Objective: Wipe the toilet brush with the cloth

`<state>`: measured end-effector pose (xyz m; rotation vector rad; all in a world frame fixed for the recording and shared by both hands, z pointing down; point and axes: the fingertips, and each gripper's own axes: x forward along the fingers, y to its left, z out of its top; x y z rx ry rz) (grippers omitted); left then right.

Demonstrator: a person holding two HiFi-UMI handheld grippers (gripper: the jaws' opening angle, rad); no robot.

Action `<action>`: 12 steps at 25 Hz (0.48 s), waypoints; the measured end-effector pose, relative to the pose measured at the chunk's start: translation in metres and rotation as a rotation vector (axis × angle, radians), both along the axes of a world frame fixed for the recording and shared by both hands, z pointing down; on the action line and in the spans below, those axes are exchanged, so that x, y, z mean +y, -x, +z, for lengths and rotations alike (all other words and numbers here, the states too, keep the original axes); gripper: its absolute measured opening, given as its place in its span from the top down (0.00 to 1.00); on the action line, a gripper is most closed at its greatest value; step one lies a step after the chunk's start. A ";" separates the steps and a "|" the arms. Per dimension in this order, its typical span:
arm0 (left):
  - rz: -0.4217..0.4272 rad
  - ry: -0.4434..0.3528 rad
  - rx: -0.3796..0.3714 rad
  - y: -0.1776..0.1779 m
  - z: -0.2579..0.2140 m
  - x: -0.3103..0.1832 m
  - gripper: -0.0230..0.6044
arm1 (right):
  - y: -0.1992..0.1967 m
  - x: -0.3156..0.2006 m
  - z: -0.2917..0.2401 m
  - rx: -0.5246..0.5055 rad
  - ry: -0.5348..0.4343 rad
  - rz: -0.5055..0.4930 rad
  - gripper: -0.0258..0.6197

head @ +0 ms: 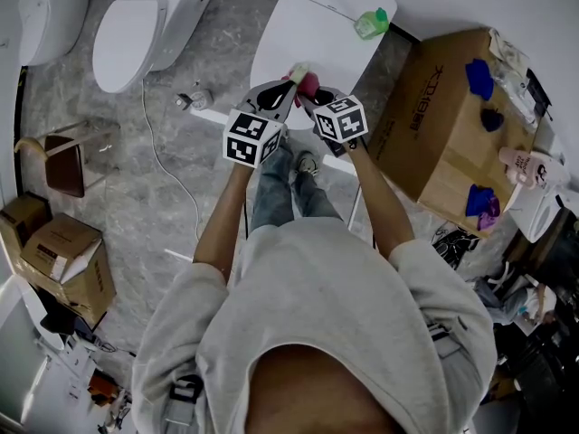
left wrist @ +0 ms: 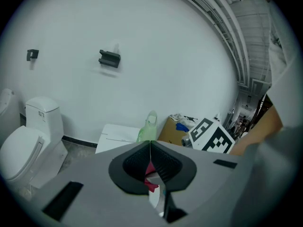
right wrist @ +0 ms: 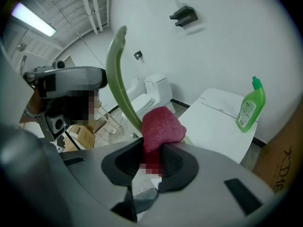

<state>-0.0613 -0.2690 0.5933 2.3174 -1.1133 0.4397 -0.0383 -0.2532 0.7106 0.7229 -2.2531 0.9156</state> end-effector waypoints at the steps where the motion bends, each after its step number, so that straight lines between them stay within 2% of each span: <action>1: 0.000 0.001 0.002 0.000 0.000 0.000 0.93 | -0.001 0.001 0.005 0.009 0.012 0.002 0.82; 6: 0.009 0.004 0.002 -0.002 0.000 0.001 0.93 | -0.014 0.003 0.024 0.056 0.050 0.005 0.82; 12: 0.021 -0.003 -0.005 -0.005 -0.001 0.001 0.93 | -0.053 0.003 0.041 0.125 0.073 0.061 0.82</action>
